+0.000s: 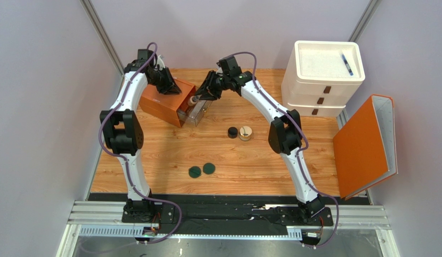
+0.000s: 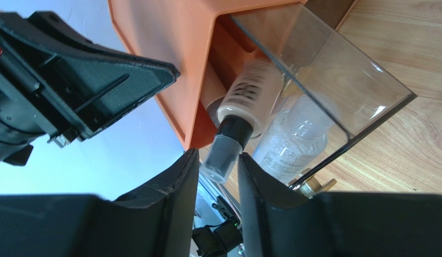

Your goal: Organize the makeup

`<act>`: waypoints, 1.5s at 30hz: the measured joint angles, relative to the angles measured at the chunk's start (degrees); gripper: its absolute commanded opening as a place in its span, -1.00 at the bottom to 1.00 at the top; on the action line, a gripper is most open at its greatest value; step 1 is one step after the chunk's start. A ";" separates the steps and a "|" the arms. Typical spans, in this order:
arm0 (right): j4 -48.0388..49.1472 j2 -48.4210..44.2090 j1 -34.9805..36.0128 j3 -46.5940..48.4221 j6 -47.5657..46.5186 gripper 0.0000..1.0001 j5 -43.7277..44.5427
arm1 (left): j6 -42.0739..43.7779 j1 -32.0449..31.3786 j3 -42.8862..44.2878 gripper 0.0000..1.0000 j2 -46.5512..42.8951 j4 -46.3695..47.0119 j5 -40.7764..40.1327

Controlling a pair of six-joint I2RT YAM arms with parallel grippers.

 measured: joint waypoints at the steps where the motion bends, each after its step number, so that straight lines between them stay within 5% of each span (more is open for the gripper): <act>1: 0.00 0.20 -0.02 0.11 0.13 -0.18 0.00 | 0.00 0.00 0.02 -0.53 0.00 -0.04 -0.07; 17: 2.49 1.11 -2.69 0.66 1.07 -0.14 0.13 | 0.02 0.00 0.09 -0.53 0.00 -0.26 -0.28; 23: 4.42 0.68 -4.35 -0.79 1.92 -0.42 0.50 | 0.02 0.00 0.09 -0.53 0.00 -0.26 -0.31; 29: 7.76 0.68 -5.03 -0.33 5.99 -1.00 1.14 | 0.02 0.00 0.09 -0.53 0.00 -0.31 -0.31; 45: 11.41 3.72 -4.85 1.75 10.03 -1.00 0.98 | 0.04 0.00 0.09 -0.53 0.00 -0.31 -0.42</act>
